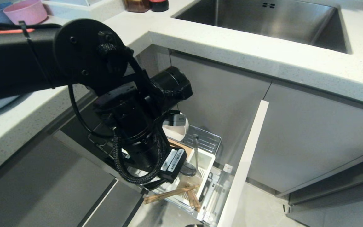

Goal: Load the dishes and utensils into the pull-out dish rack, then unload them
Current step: Pick up the spoon and place it in the cupboard

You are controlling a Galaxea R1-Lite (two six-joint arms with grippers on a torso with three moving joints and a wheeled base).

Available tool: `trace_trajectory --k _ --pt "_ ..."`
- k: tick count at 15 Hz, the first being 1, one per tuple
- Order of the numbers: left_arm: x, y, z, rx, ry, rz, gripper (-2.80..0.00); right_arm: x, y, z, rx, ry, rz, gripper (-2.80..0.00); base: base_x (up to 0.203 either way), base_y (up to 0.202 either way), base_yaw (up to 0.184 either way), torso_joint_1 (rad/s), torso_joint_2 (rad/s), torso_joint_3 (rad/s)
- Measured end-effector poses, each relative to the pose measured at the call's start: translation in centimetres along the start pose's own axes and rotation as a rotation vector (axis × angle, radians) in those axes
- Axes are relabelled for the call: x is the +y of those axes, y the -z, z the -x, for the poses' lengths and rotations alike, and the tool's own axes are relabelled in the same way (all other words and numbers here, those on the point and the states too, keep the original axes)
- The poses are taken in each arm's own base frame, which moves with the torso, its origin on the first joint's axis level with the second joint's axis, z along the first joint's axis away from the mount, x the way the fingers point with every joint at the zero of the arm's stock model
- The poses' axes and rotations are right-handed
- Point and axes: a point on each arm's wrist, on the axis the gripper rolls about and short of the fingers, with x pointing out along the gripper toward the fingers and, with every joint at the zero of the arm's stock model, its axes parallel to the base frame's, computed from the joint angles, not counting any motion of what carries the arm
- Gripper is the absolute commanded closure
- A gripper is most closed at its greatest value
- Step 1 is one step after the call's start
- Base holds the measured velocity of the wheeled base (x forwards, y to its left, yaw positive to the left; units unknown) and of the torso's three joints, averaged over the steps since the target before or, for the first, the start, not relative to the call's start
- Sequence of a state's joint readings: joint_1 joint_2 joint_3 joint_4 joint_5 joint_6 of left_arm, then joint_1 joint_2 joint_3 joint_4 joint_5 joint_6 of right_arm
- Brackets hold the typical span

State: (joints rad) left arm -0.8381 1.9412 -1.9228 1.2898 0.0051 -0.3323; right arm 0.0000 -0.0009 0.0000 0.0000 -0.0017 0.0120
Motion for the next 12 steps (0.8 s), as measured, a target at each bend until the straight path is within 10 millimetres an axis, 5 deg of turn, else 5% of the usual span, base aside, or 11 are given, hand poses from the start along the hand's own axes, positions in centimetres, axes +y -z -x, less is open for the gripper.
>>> trace_trajectory --k 12 --pt "-0.8 -2.9 -4.2 -0.017 -0.005 -0.004 0.00 0.0 0.0 0.0 0.000 0.000 0.000 0.00 0.000 0.000 0.000 0.000 0.00 0.000"
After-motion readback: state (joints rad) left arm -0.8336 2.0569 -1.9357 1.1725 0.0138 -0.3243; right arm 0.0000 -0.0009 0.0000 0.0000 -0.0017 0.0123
